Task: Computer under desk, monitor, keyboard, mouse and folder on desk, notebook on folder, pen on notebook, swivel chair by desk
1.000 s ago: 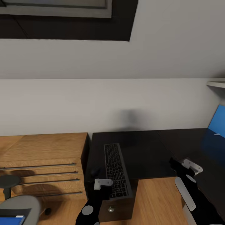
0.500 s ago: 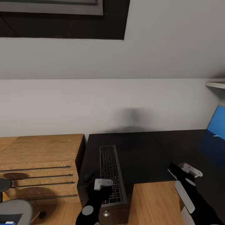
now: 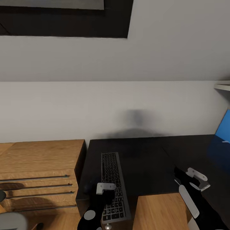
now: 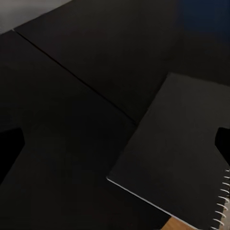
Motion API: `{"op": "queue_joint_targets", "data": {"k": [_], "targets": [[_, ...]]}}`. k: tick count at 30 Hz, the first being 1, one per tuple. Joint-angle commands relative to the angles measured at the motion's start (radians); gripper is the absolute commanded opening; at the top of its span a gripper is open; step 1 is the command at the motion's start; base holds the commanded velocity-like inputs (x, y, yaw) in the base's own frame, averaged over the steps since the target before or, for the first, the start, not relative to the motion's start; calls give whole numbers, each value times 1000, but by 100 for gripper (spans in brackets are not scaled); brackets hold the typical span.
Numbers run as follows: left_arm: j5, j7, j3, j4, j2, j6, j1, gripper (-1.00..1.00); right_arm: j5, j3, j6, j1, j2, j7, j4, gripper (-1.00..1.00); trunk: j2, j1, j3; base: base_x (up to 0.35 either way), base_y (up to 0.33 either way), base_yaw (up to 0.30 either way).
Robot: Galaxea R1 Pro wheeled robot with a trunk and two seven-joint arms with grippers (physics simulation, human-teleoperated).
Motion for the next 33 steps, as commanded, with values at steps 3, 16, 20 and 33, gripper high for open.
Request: {"op": "queue_joint_targets", "data": {"k": [3,16,20,33], "targets": [[8,8,-2,-1,0,3,-1,100,-4,1,5,0,0,-5,-1,100,-1,0,-1,41,0,0],[7,9,-2,-1,0,3,-1,100,-4,0,5,0,-1,-5,-1,100,-1,0,-1,99,-82,0],[7,8,-3,-2,0,3,-1,100,-4,-4,5,-2,-5,-5,10,100,-1,0,-1,26,-27,0],[8,8,-6,-2,-1,3,-1,100,202,-3,-172,-84,-4,-5,281,100,-1,0,-1,2,-2,0]]}}
